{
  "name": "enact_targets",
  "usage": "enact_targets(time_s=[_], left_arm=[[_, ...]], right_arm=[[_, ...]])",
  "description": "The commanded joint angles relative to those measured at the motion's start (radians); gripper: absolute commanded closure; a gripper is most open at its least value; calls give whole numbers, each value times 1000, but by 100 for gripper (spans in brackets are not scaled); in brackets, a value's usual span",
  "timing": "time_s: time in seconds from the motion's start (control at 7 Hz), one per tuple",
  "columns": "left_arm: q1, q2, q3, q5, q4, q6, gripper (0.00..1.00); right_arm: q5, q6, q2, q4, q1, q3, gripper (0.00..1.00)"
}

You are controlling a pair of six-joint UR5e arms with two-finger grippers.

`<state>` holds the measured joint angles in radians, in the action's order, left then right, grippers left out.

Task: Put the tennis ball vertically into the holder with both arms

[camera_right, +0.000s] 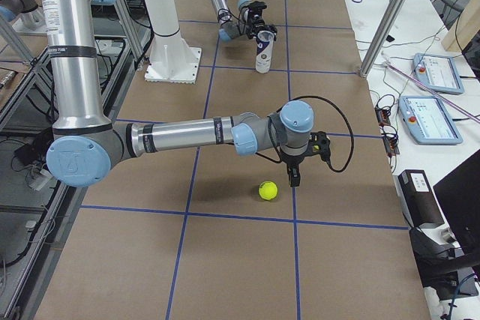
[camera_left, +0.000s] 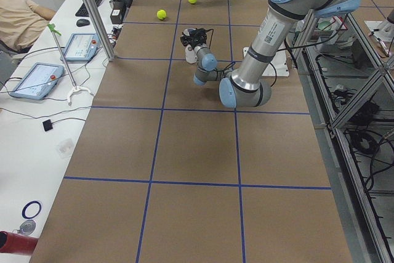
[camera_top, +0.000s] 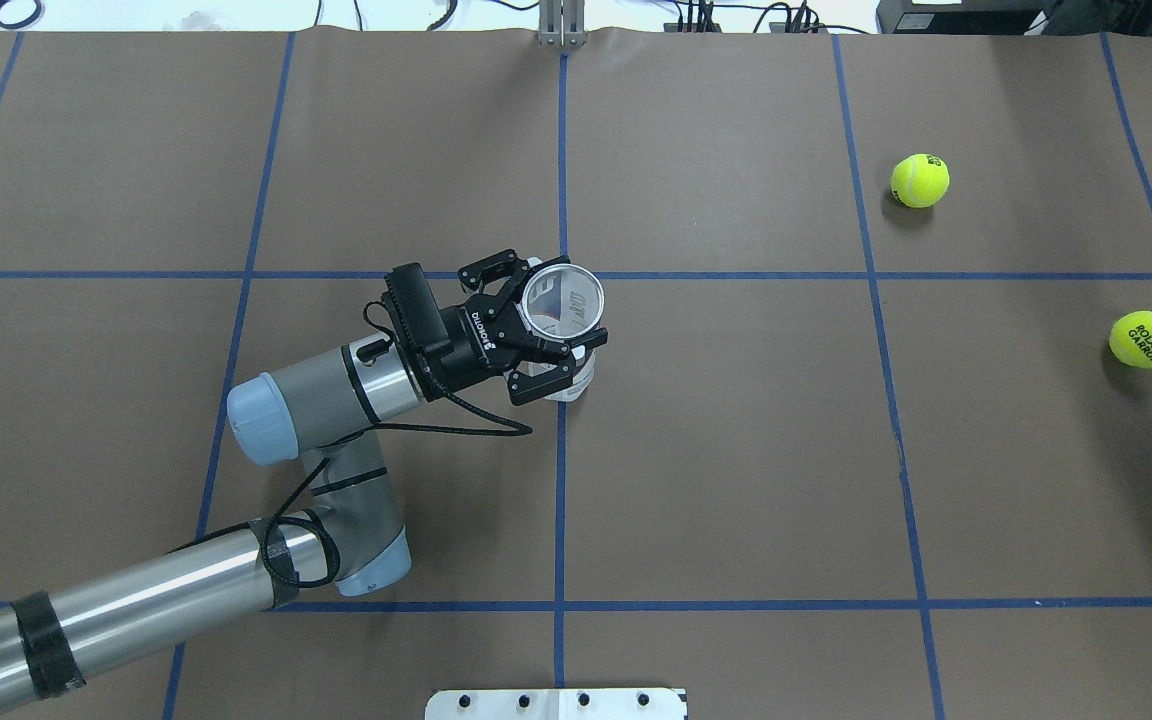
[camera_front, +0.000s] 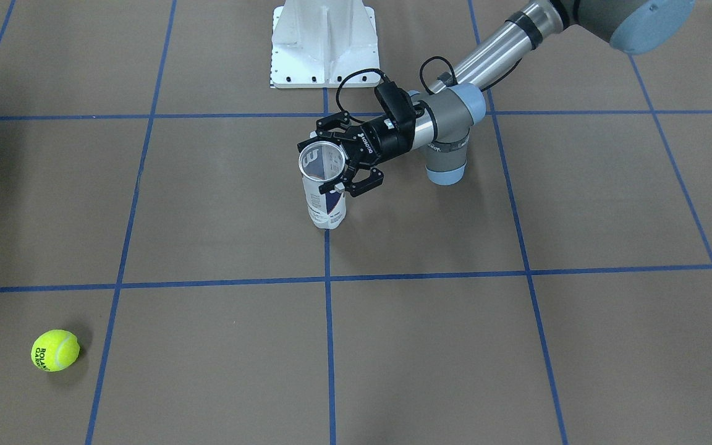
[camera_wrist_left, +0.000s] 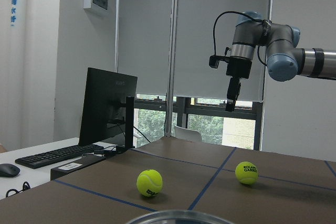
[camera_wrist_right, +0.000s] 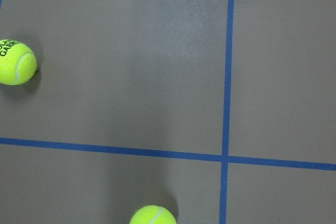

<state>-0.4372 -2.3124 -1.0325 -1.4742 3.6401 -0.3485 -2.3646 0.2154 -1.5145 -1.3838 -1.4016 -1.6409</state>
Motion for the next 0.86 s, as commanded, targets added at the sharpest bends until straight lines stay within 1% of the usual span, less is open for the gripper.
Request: enact_targets(time_s=[0.0,0.29,0.43,0.71], left_arm=[[0,-1,-1,0,0,0,9],[0,-1,-1,0,0,-1,9],[0,-1,-1,0,0,0,9],[0,1,-1,0,0,0,9]], right_arm=[[22,39,-54,101,82,9,0],[88,50,-72,118,143,25,0],[94,51,-72,162,157,61,0],[94,56,-72,288,162,157,0]])
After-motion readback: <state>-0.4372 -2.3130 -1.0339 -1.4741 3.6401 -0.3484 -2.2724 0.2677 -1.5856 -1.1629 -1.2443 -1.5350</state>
